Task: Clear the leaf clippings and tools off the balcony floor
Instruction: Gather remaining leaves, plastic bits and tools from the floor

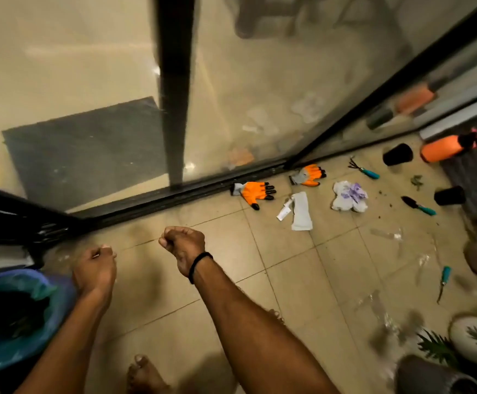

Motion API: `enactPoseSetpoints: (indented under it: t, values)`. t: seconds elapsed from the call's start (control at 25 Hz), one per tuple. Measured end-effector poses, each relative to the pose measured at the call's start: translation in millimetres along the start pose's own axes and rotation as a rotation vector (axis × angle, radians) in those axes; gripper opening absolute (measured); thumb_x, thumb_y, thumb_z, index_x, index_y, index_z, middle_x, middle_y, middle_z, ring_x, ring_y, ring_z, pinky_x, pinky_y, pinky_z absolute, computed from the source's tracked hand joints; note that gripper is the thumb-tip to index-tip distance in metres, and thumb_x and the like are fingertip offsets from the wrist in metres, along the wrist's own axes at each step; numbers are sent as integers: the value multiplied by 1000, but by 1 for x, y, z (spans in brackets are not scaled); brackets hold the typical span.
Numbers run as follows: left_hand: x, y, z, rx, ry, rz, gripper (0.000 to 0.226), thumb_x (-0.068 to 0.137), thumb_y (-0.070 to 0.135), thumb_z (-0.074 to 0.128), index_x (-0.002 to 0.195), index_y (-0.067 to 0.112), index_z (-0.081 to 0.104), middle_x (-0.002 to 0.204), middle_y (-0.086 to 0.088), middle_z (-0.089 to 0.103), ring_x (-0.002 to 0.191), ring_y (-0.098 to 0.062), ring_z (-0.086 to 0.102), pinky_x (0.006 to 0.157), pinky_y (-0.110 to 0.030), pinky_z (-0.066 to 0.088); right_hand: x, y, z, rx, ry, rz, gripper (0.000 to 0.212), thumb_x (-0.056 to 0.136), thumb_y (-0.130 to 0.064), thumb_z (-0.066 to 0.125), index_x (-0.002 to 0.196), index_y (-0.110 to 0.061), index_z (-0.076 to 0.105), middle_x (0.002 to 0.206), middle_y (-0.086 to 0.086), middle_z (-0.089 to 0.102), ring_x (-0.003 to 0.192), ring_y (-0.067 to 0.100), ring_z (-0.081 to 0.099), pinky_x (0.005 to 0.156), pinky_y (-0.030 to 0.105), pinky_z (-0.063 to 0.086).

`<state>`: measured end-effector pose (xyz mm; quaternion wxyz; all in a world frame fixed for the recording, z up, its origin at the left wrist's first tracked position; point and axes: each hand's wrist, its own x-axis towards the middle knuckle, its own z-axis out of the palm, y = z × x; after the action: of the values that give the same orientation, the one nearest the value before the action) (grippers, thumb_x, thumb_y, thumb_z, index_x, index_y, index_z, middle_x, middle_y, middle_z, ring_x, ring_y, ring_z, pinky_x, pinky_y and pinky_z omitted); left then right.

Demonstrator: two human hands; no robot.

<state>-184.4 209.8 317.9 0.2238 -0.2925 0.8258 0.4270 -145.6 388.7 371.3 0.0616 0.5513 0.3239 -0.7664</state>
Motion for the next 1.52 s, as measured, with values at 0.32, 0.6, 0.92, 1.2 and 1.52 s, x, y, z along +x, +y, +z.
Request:
enactPoseSetpoints:
  t: [0.32, 0.6, 0.92, 1.2, 1.52]
  values:
    - [-211, 99, 259, 237, -267, 246, 22, 97, 34, 56, 103, 18, 69, 96, -8, 72, 92, -31, 68, 88, -52, 56, 2, -158, -315, 271, 219, -110, 8, 86, 6, 62, 85, -1, 66, 81, 10, 63, 65, 17, 61, 72, 27, 60]
    - [-370, 151, 481, 434, -491, 525, 25, 94, 34, 56, 101, 15, 72, 93, -11, 74, 91, -33, 68, 87, -44, 54, -10, -264, -566, 500, 472, -212, 10, 84, 5, 62, 77, -1, 65, 73, 14, 61, 60, 21, 56, 69, 31, 53]
    - [-473, 188, 710, 655, -633, 650, 22, 98, 26, 55, 110, 15, 69, 104, -10, 73, 99, -32, 66, 88, -37, 48, 34, -346, -765, 628, 627, -116, 19, 81, 6, 62, 66, -4, 70, 61, 8, 60, 62, 20, 52, 70, 30, 49]
    - [-575, 214, 884, 886, -682, 806, 26, 98, 26, 57, 116, 10, 67, 107, -12, 73, 99, -31, 67, 87, -37, 51, 81, -418, -930, 756, 653, -95, 6, 86, -3, 67, 85, -7, 71, 76, 5, 71, 74, 19, 67, 72, 27, 55]
    - [-637, 224, 1108, 904, -631, 760, 27, 100, 28, 54, 120, 13, 64, 109, -9, 72, 95, -23, 66, 86, -33, 48, 184, -515, -1118, 589, 718, -61, 11, 80, -8, 65, 70, -10, 70, 66, 7, 68, 62, 18, 61, 65, 32, 53]
